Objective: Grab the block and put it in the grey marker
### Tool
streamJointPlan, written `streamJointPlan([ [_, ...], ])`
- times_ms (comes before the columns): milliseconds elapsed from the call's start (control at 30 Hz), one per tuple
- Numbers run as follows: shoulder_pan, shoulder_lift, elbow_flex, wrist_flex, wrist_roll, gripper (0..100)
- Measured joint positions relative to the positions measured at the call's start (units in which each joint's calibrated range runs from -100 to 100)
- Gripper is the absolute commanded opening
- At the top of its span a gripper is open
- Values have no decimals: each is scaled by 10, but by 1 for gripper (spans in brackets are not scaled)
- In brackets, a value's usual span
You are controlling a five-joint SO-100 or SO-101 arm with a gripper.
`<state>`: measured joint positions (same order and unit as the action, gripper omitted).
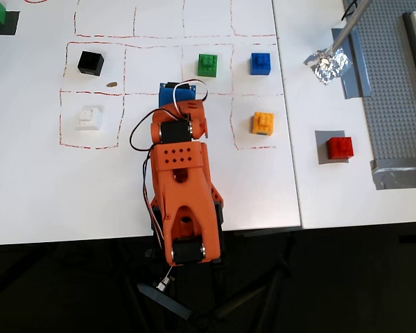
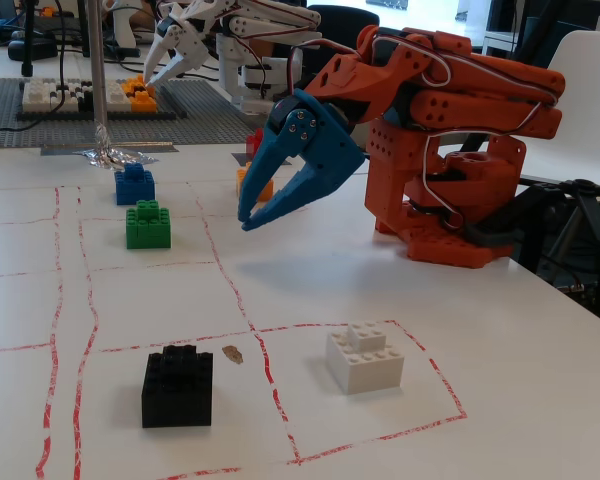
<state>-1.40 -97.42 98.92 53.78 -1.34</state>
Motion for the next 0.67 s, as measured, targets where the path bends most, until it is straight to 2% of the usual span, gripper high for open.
streamJointPlan([
  [667, 0, 0, 0, -4, 11, 0],
])
